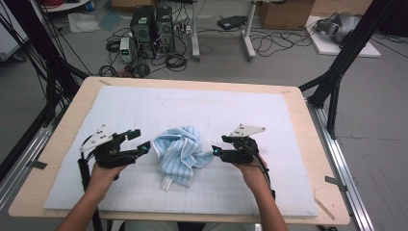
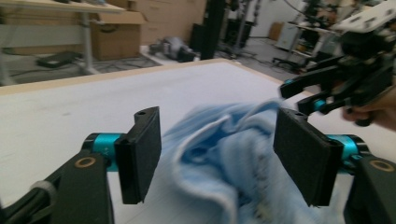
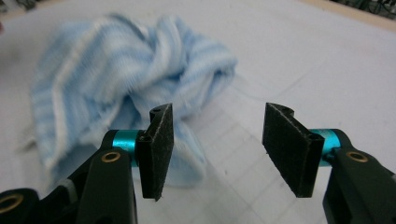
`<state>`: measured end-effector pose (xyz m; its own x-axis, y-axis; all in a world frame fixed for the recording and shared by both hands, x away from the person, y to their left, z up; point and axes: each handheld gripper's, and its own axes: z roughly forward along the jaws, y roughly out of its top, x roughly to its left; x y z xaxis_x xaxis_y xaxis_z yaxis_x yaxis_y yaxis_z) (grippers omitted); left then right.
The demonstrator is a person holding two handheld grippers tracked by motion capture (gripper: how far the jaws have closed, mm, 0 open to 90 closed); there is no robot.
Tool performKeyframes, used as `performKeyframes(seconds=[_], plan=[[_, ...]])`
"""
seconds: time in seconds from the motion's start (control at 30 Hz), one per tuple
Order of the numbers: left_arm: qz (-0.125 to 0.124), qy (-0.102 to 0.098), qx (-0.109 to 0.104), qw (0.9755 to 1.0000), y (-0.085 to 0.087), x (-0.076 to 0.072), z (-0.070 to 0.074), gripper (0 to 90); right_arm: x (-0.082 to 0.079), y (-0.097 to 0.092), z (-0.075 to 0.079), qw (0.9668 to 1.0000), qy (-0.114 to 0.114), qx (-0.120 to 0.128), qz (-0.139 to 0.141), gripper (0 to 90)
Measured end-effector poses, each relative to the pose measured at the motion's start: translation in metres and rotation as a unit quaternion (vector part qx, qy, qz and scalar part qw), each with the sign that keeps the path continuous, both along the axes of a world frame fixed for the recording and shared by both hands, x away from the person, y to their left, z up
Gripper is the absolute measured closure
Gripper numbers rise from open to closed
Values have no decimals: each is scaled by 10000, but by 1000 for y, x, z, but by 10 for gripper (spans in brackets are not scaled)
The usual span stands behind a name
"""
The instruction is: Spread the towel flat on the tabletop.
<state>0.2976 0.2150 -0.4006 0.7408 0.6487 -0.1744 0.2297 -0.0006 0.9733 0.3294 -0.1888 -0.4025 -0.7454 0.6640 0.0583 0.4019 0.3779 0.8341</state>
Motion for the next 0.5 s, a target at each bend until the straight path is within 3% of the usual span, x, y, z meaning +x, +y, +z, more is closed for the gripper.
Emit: performKeyframes(seconds=[0.1, 0.23, 0.27, 0.33, 0.37, 0.43, 0.47, 0.5], plan=[[-343, 114, 88, 9993, -28, 7, 4, 307, 0, -5, -5, 9999, 66, 92, -68, 420], [-587, 349, 452, 9966, -65, 16, 4, 298, -4, -14, -6, 9997, 56, 142, -179, 408], [-721, 391, 576, 9950, -80, 20, 4, 297, -6, -20, -6, 9995, 43, 198, -229, 405], [-780, 415, 694, 9937, -86, 21, 3, 297, -7, -23, -8, 9994, 40, 212, -270, 402], [-875, 442, 841, 9916, -94, 22, 2, 327, -8, -25, -9, 9992, 72, 239, -303, 400], [-883, 492, 1193, 9877, -101, 23, -1, 569, -10, -29, -12, 9990, 92, 260, -341, 371], [-958, 518, 1331, 9851, -103, 23, -3, 569, -10, -29, -12, 9990, 92, 260, -341, 371], [-1044, 506, 1408, 9832, -102, 23, -4, 714, -11, -28, -12, 9990, 109, 252, -349, 359]])
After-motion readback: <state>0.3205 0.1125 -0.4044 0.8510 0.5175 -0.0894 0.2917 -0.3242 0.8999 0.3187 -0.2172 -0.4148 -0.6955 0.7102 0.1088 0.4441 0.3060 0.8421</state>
